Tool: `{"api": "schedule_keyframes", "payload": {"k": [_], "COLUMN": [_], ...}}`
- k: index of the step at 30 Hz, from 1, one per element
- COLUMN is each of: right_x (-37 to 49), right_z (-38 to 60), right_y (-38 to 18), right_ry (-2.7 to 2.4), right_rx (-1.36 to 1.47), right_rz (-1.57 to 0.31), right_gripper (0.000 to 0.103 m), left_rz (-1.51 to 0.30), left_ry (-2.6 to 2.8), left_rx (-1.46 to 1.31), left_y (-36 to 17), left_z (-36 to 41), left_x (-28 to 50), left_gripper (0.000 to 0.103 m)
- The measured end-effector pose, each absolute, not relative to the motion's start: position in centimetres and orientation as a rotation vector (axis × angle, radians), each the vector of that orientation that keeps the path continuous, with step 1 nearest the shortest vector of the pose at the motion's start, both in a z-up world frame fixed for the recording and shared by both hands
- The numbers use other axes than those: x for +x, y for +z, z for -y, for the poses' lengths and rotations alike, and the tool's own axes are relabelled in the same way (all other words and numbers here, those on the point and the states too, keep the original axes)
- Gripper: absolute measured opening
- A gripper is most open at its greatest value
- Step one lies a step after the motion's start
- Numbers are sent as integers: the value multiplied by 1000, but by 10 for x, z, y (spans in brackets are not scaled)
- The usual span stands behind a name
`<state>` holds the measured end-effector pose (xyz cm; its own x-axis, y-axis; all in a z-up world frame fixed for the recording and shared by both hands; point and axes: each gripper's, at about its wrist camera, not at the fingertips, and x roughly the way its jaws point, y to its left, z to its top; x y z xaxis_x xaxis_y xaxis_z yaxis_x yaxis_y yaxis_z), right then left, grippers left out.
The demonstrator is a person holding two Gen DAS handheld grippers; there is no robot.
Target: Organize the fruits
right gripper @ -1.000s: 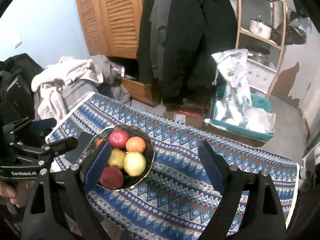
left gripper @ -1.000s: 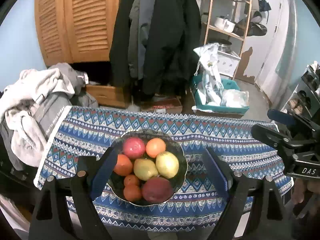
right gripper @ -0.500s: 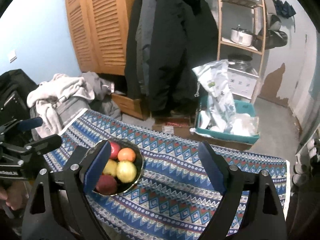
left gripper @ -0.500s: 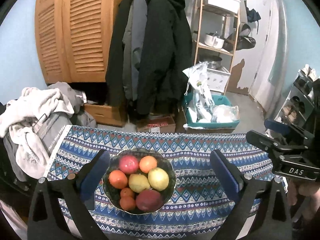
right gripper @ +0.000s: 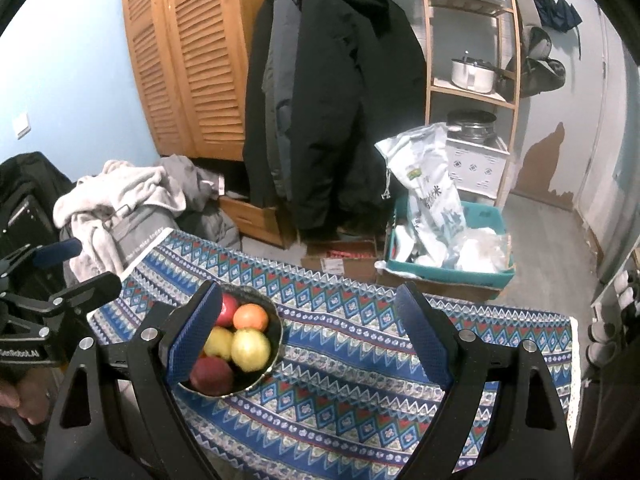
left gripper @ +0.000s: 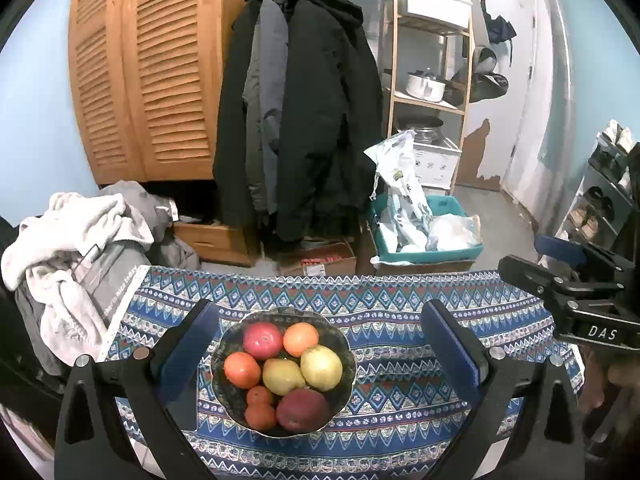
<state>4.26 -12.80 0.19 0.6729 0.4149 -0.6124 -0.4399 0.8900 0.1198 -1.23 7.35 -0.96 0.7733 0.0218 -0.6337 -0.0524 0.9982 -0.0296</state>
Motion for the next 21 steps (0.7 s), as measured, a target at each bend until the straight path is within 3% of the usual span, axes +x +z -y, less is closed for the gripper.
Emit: {"api": "schedule_keyframes", "payload": {"k": [21], "right_x": [40], "right_z": [126], "right_y": [2], "right_ry": [492], "right_rx": [-42], "right_rz": [-682], "right_gripper": [87], "left_rz": [-696], "left_ry": [45], "left_rx": [-14], "left_y": [-10], "left_z": [-70], "left_x": [-11], "left_gripper": [102]}}
